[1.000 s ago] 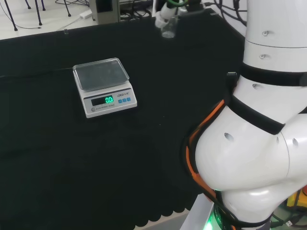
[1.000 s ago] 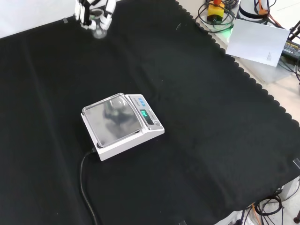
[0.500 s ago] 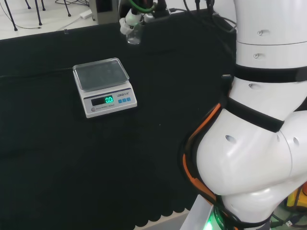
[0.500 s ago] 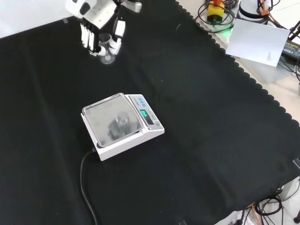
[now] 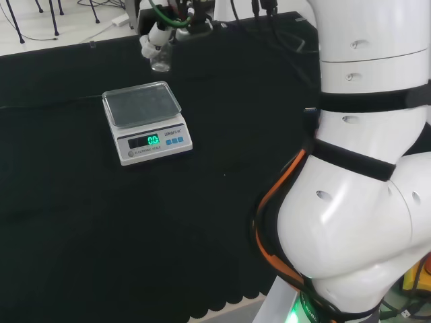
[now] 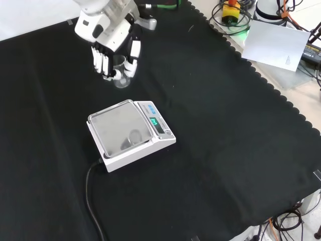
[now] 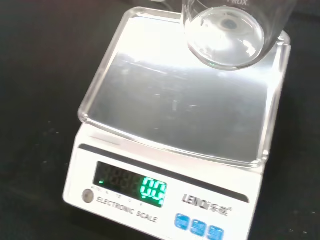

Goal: Put the beaker on the electronic balance.

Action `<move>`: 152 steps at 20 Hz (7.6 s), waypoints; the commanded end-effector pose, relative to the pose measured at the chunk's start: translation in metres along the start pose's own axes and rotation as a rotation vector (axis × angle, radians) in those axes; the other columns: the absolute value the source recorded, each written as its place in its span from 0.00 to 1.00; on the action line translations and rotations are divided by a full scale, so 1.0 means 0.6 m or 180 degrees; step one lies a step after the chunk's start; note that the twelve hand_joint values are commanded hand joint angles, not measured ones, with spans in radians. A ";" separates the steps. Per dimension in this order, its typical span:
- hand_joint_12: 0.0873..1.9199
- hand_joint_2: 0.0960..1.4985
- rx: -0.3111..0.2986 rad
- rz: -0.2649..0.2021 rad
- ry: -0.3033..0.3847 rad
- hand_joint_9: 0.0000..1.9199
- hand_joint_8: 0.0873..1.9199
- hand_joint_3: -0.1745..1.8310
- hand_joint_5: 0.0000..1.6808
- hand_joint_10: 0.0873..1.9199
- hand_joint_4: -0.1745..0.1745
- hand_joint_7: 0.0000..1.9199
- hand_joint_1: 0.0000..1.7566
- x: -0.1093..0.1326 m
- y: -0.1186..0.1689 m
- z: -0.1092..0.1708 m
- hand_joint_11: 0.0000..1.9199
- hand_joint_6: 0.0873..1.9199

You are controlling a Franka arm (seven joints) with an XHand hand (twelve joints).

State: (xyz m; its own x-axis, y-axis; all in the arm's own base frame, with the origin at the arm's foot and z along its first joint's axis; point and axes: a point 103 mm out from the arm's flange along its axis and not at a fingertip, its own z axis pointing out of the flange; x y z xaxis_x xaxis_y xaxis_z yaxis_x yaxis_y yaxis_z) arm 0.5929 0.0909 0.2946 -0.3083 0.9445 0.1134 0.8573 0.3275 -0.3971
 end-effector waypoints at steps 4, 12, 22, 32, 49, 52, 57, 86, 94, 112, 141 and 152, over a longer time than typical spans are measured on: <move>0.66 0.77 0.0151 -0.0243 0.0001 0.53 0.58 0.00 0.55 0.49 0.00 0.40 0.85 0.058 0.053 0.041 0.54 0.56; 0.66 0.77 0.0239 -0.0197 0.0120 0.53 0.58 0.00 0.55 0.49 0.00 0.40 0.85 0.041 0.084 0.089 0.54 0.56; 0.65 0.77 0.0252 -0.0173 0.0179 0.53 0.58 0.00 0.55 0.50 0.00 0.40 0.85 0.016 0.100 0.112 0.54 0.56; 0.62 0.77 -0.0039 -0.0088 0.0138 0.52 0.57 0.00 0.55 0.53 0.00 0.41 0.85 0.018 0.111 0.148 0.55 0.56; 0.55 0.77 -0.0280 0.0069 -0.0071 0.51 0.57 0.00 0.55 0.59 0.00 0.41 0.85 0.039 0.123 0.183 0.55 0.56; 0.54 0.77 -0.0268 0.0080 -0.0096 0.51 0.57 0.00 0.55 0.59 0.00 0.41 0.85 0.038 0.128 0.173 0.55 0.56; 0.52 0.77 -0.0291 0.0075 -0.0080 0.49 0.59 0.00 0.54 0.60 0.00 0.40 0.85 0.036 0.135 0.155 0.57 0.57; 0.51 0.76 -0.0007 0.0097 -0.0006 0.51 0.58 0.00 0.55 0.60 0.00 0.41 0.85 0.019 0.148 0.187 0.56 0.56; 0.50 0.76 0.0070 0.0082 0.0047 0.51 0.58 0.00 0.55 0.60 0.00 0.41 0.85 0.016 0.149 0.195 0.56 0.56; 0.47 0.63 0.0384 -0.0055 0.0100 0.44 0.45 0.00 0.44 0.34 0.06 0.31 0.67 0.016 0.146 0.190 0.60 0.48; 0.66 0.58 -0.0567 0.0068 -0.0413 0.46 0.41 0.00 0.40 0.40 0.26 0.39 0.52 -0.008 -0.057 -0.011 0.37 0.43; 0.44 0.74 -0.0810 0.0445 -0.0499 0.72 0.39 0.00 0.67 0.38 0.15 0.66 0.66 -0.041 -0.188 -0.021 0.76 0.39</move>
State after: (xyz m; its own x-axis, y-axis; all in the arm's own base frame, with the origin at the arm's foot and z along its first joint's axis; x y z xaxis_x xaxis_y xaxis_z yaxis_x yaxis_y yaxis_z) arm 0.5384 0.0703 0.3282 -0.3162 0.9483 -0.0269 0.9271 0.3029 -0.2208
